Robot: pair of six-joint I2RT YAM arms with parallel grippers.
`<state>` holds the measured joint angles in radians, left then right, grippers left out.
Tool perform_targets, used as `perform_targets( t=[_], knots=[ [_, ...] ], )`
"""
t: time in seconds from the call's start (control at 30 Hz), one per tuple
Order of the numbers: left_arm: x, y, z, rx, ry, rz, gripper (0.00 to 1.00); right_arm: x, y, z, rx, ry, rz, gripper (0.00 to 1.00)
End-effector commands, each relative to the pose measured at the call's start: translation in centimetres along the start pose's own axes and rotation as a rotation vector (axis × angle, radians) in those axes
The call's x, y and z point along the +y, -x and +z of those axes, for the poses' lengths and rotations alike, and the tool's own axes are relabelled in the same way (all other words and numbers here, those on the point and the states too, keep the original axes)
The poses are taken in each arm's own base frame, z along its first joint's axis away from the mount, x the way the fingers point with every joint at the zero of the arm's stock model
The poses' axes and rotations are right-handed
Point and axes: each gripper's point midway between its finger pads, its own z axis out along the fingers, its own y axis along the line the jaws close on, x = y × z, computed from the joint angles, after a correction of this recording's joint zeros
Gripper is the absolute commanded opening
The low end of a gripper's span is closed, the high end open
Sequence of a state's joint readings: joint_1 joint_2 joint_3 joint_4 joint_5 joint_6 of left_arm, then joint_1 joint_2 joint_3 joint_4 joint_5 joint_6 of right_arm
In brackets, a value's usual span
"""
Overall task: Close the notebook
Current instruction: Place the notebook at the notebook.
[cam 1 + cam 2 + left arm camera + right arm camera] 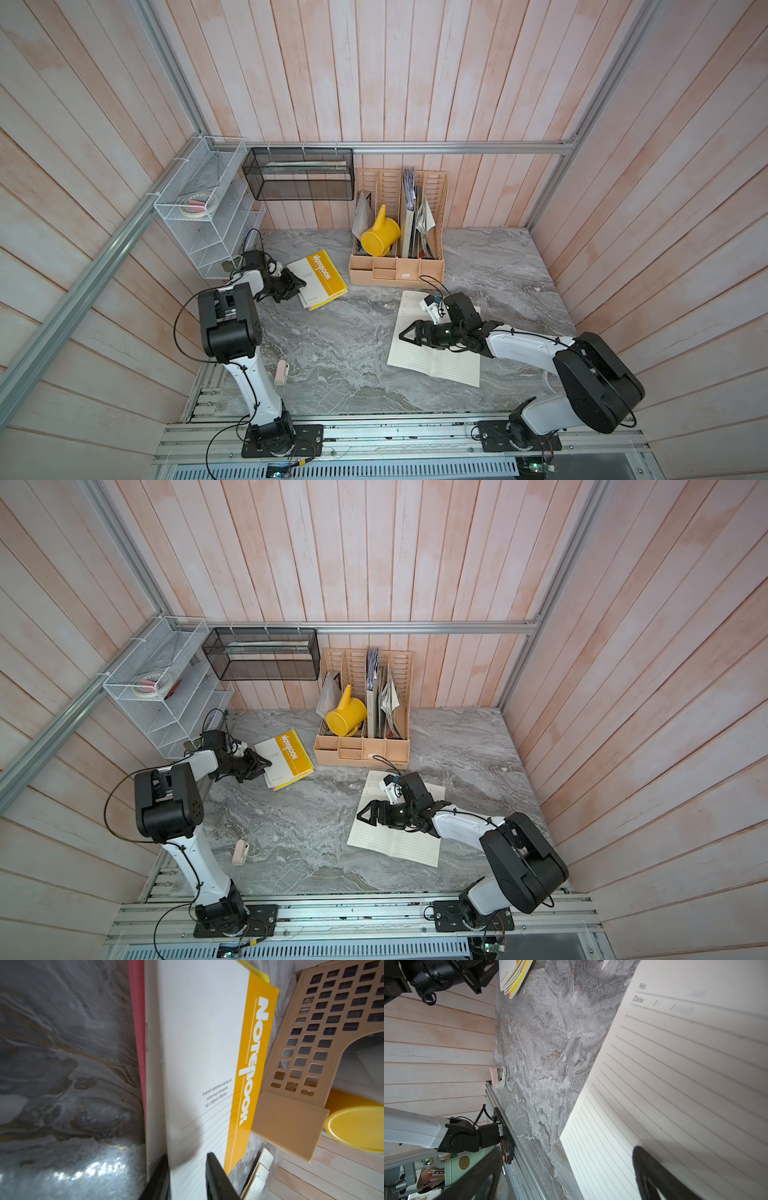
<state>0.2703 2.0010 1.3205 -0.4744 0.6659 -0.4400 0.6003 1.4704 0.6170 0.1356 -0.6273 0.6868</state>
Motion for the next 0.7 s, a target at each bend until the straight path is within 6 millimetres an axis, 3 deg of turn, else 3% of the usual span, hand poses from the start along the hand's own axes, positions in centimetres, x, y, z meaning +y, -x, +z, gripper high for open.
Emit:
perform_targets(
  t=[0.0, 0.3, 0.67],
  knots=[
    [-1.0, 0.8, -1.6, -0.034, 0.018, 0.032, 0.34, 0.3, 0.1, -0.1, 0.003, 0.012, -0.006, 0.98],
    [-1.8, 1.3, -2.8, -0.063, 0.030, 0.055, 0.35, 0.4, -0.2, -0.2, 0.003, 0.010, -0.004, 0.98],
    [-1.4, 0.9, -3.8, -0.059, 0.088, 0.049, 0.36, 0.8, -0.1, -0.1, 0.004, 0.019, -0.013, 0.98]
  ],
)
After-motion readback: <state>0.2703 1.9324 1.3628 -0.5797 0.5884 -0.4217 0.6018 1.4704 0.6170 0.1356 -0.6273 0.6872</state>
